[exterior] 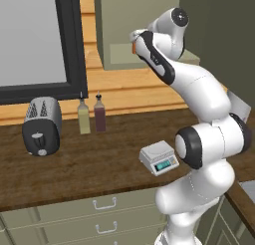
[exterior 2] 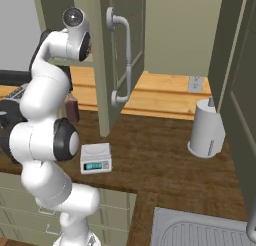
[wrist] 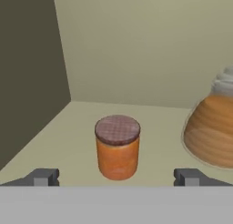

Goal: Pick the jam and place it on the digital scale for weighing, and close the cabinet.

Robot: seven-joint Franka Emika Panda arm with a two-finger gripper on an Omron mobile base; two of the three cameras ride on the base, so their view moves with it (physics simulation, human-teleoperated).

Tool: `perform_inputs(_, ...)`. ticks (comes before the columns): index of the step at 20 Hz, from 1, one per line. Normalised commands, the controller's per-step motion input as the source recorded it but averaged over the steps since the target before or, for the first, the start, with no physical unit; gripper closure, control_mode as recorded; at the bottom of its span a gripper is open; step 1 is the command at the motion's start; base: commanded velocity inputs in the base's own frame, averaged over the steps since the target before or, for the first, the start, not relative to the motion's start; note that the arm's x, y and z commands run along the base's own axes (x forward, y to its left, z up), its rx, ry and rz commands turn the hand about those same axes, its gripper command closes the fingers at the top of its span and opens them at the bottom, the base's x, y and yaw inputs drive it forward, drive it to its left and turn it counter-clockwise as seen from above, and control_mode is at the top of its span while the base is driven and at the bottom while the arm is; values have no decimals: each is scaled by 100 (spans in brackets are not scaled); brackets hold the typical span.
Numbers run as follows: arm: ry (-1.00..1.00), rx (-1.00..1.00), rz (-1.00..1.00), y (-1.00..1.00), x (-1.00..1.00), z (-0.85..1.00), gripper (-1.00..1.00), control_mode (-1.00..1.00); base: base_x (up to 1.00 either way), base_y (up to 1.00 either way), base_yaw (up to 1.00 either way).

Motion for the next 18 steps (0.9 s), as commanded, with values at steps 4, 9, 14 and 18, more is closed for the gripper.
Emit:
perform_inputs(4, 0, 0, 0, 2, 31, -9, -100, -100, 0, 0, 0)
perform_inputs(9, 0, 0, 0, 0, 25, -14, -100, -100, 0, 0, 0)
perform_inputs(14, 0, 0, 0, 6, 29, -8, -100, -100, 0, 0, 0)
perform_inputs(18, 0, 0, 0, 5, 29, -8, -100, -100, 0, 0, 0)
